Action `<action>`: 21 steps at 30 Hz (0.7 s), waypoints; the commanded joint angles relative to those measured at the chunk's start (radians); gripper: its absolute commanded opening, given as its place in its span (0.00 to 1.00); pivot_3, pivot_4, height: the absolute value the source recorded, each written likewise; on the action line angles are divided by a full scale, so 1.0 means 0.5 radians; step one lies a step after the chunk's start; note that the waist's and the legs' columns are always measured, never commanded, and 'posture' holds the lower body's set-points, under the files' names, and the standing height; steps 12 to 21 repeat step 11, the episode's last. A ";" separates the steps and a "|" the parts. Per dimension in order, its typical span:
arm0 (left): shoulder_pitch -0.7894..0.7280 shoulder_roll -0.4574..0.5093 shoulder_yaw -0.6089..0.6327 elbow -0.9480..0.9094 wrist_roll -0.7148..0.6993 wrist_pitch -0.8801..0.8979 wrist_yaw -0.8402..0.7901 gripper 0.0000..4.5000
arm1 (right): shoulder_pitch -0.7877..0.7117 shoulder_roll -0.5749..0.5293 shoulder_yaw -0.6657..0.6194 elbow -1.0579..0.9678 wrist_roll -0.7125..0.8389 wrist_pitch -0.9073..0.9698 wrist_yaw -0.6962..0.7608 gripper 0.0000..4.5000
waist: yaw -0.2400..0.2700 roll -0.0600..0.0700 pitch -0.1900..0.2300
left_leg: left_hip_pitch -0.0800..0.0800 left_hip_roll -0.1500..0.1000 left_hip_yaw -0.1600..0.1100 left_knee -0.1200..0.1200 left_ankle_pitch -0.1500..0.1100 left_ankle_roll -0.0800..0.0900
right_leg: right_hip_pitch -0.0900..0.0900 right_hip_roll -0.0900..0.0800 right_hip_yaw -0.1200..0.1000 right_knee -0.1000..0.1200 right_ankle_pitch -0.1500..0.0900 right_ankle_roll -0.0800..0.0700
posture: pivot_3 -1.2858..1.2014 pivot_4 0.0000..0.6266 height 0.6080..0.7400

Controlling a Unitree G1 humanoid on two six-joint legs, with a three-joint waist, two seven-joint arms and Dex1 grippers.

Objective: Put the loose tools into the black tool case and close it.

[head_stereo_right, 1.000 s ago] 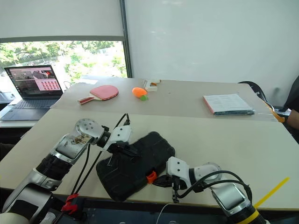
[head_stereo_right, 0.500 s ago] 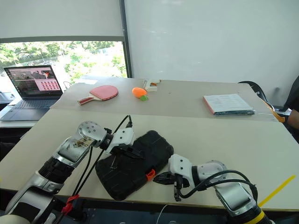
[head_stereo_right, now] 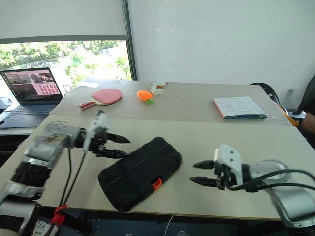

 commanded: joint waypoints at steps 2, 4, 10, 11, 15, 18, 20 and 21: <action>0.395 0.304 0.548 -0.401 -0.286 0.236 0.022 1.00 | -0.060 -0.181 -0.400 0.031 0.306 0.215 0.092 0.93 | -0.008 0.000 0.001 | -0.009 0.001 0.000 0.000 0.000 0.000 | -0.009 -0.002 0.001 0.001 0.000 0.000 | 0.52 0.24 0.98; 0.558 0.406 0.695 -0.470 -0.326 0.253 0.011 1.00 | -0.048 -0.246 -0.439 0.058 0.332 0.227 0.157 0.98 | -0.004 -0.001 0.001 | -0.009 0.002 -0.001 -0.001 -0.001 0.001 | -0.008 -0.004 -0.001 -0.001 0.000 0.000 | 0.52 0.24 0.98; 0.813 0.523 0.947 -0.561 -0.434 0.299 0.069 1.00 | -0.108 -0.299 -0.413 0.139 0.387 0.258 0.212 0.98 | 0.040 -0.002 0.002 | -0.005 0.002 0.001 -0.002 0.000 0.000 | -0.005 -0.006 -0.002 -0.003 0.000 0.001 | 0.52 0.24 0.98; 0.835 0.510 0.965 -0.579 -0.440 0.276 0.091 1.00 | -0.128 -0.288 -0.388 0.146 0.391 0.258 0.202 0.98 | 0.040 -0.002 0.002 | -0.005 0.002 0.002 -0.002 0.000 0.000 | -0.004 -0.006 -0.002 -0.003 0.000 0.001 | 0.52 0.24 0.98; 0.835 0.510 0.965 -0.579 -0.440 0.276 0.091 1.00 | -0.128 -0.288 -0.388 0.146 0.391 0.258 0.202 0.98 | 0.040 -0.002 0.002 | -0.005 0.002 0.002 -0.002 0.000 0.000 | -0.004 -0.006 -0.002 -0.003 0.000 0.001 | 0.52 0.24 0.98; 0.835 0.510 0.965 -0.579 -0.440 0.276 0.091 1.00 | -0.128 -0.288 -0.388 0.146 0.391 0.258 0.202 0.98 | 0.040 -0.002 0.002 | -0.005 0.002 0.002 -0.002 0.000 0.000 | -0.004 -0.006 -0.002 -0.003 0.000 0.001 | 0.52 0.24 0.98; 0.835 0.510 0.965 -0.579 -0.440 0.276 0.091 1.00 | -0.128 -0.288 -0.388 0.146 0.391 0.258 0.202 0.98 | 0.040 -0.002 0.002 | -0.005 0.002 0.002 -0.002 0.000 0.000 | -0.004 -0.006 -0.002 -0.003 0.000 0.001 | 0.52 0.24 0.98; 0.835 0.510 0.965 -0.579 -0.440 0.276 0.091 1.00 | -0.128 -0.288 -0.388 0.146 0.391 0.258 0.202 0.98 | 0.040 -0.002 0.002 | -0.005 0.002 0.002 -0.002 0.000 0.000 | -0.004 -0.006 -0.002 -0.003 0.000 0.001 | 0.52 0.24 0.98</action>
